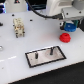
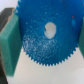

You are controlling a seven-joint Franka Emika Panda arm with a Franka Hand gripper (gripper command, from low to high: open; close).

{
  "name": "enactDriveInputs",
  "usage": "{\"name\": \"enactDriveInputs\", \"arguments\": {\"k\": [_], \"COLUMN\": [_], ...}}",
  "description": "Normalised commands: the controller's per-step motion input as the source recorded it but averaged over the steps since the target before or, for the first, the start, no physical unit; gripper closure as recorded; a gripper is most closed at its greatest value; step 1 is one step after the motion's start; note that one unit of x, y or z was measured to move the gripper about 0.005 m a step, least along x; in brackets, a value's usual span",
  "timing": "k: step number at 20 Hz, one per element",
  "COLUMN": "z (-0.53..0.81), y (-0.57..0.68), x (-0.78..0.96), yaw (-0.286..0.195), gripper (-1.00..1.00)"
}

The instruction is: Insert the blue gear onto the right peg, followed by the red gear

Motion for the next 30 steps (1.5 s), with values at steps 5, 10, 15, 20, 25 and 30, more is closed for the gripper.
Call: {"name": "enactDriveInputs", "arguments": {"k": [5, 10, 15, 20, 25, 30], "z": [0.36, 0.27, 0.28, 0.26, 0.16, 0.04], "y": [-0.53, -0.52, -0.42, -0.28, -0.3, -0.26], "x": [0.49, 0.54, 0.58, 0.67, 0.69, 0.61], "yaw": [0.0, 0.0, 0.0, 0.0, 0.0, 0.0], "gripper": [1.0, 1.0, 1.0, 1.0, 1.0, 1.0]}}
